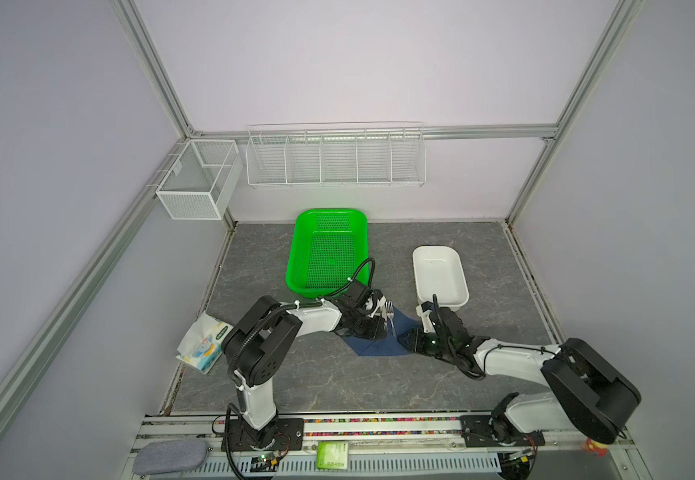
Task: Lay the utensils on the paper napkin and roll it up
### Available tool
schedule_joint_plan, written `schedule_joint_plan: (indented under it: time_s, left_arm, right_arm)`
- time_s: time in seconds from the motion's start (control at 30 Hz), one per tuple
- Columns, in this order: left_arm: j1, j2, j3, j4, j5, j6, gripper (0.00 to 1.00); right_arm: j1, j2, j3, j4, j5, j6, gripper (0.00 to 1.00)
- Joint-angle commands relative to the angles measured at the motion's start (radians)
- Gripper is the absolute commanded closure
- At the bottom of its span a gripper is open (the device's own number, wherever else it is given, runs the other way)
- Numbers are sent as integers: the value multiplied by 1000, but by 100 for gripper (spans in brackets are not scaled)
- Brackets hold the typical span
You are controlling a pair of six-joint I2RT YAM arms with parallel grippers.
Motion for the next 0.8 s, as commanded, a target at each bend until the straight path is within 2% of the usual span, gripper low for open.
schedule_joint_plan:
  time_s: [0.0, 0.2, 0.6, 0.77]
  left_arm:
    - [-5, 7, 12, 22, -9, -6, 100]
    - [-5, 8, 12, 18, -9, -2, 100]
    - [-5, -3, 5, 18, -10, -6, 100]
    - [-5, -19, 0, 13, -15, -6, 95]
  right_arm:
    - [14, 20, 22, -55, 0, -40, 55]
    - [19, 28, 33, -71, 4, -51, 57]
    - [48, 36, 83, -155, 55, -69, 76]
    - [55, 27, 98, -212, 103, -66, 84]
